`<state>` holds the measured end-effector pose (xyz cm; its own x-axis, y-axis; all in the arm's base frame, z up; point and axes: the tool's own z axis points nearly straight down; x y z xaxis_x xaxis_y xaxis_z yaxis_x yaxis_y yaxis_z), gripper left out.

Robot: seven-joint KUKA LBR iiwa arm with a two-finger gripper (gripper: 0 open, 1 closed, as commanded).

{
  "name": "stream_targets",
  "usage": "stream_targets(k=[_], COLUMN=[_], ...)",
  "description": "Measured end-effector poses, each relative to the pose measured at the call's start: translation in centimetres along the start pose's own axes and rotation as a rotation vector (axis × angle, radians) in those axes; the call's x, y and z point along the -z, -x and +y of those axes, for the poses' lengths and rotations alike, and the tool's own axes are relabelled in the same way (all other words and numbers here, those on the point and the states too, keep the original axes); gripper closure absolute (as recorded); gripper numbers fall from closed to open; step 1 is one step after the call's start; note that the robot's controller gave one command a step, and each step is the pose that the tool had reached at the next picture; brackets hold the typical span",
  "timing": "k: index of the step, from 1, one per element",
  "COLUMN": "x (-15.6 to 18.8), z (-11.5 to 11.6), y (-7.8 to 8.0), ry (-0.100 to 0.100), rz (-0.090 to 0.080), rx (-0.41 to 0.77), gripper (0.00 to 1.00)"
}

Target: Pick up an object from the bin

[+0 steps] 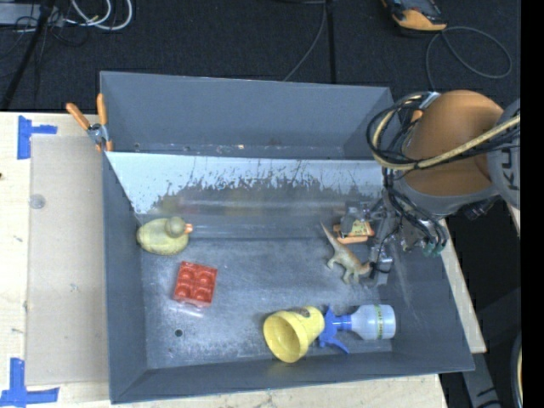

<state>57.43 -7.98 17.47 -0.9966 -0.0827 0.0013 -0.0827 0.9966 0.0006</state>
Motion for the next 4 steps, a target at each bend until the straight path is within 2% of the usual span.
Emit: stream_targets(k=[1, 2, 3, 4], x=[-1.7, -3.3, -8.4, -10.6], z=[-4.5, -2.8, -3.4, -3.6], y=[-6.3, -7.0, -7.6, -7.6], ry=[0.002, 0.000, 0.003, 0.002], rz=[0.005, 0.002, 0.003, 0.005], rx=[-0.036, 0.093, 0.006, 0.018], gripper=[0.00, 0.00, 0.00, 1.00])
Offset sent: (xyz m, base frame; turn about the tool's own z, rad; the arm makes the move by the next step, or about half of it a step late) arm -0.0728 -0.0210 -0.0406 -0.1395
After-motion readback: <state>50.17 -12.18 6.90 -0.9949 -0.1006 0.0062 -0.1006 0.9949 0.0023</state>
